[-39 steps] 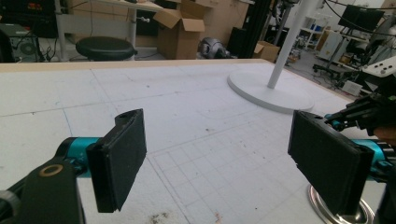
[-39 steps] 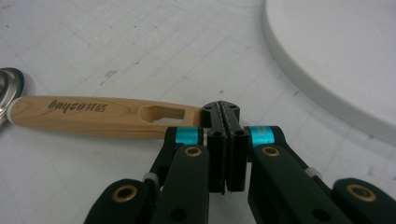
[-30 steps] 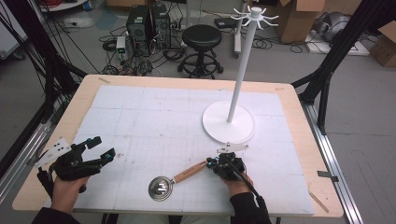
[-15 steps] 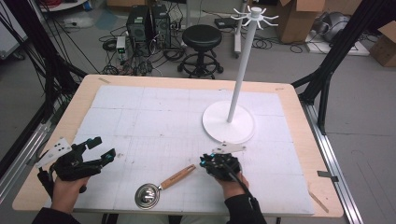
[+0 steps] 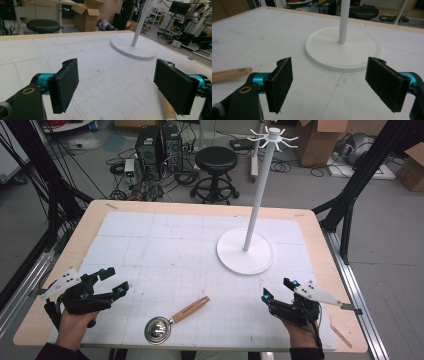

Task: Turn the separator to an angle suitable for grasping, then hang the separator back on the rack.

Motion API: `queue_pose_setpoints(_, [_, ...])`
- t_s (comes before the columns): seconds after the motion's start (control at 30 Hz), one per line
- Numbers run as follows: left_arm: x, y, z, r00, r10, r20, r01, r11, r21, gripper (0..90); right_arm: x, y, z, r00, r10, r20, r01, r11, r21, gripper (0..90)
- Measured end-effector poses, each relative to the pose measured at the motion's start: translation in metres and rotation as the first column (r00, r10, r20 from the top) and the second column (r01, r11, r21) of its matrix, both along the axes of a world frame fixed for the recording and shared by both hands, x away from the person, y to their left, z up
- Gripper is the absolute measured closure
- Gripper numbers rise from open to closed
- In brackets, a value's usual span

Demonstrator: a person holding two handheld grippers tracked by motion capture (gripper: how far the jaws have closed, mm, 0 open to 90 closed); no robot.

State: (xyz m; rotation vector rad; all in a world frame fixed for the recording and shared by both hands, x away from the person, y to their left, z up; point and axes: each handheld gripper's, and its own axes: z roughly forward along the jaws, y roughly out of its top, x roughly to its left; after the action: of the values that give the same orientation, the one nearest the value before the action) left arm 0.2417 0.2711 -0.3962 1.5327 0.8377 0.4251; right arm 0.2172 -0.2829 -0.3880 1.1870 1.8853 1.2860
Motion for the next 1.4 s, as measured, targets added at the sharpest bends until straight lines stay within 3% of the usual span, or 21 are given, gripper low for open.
queue_pose_setpoints(0.13, [0.0, -0.003, 0.002, 0.9999, -0.008, 0.009, 0.008, 1.0, 0.0, 19.7, -0.01, -0.008, 0.001, 0.9998, 0.012, 0.013, -0.012, 0.999, -0.03, 18.7])
queue_pose_setpoints(0.33, [-0.001, -0.005, 0.001, 0.9997, -0.005, 0.025, 0.005, 1.0, 0.0, 20.3, -0.015, -0.014, 0.008, 0.9978, -0.029, 0.059, 0.026, 0.999, 0.04, 15.9])
queue_pose_setpoints(0.73, [0.0, -0.01, 0.0, 0.9998, -0.01, 0.016, 0.01, 0.9999, 0.013, 20.3, -0.015, -0.02, 0.008, 0.9968, -0.046, 0.066, 0.043, 0.998, 0.048, 15.9])
queue_pose_setpoints(0.93, [0.001, -0.015, 0.001, 0.9996, -0.024, 0.017, 0.023, 0.9995, 0.02, 20.3, -0.015, -0.022, 0.009, 0.9955, -0.058, 0.075, 0.051, 0.995, 0.089, 15.9])
queue_pose_setpoints(1.2, [0.001, -0.019, 0.004, 0.9984, -0.055, 0.015, 0.055, 0.9984, 0.013, 20.1, -0.016, -0.021, 0.009, 0.9964, -0.057, 0.062, 0.052, 0.995, 0.088, 15.9])
queue_pose_setpoints(1.4, [-0.001, -0.032, 0.004, 0.9962, -0.087, -0.002, 0.087, 0.9953, 0.044, 18.7, -0.013, -0.017, 0.009, 0.9971, -0.04, 0.064, 0.035, 0.997, 0.068, 15.9])
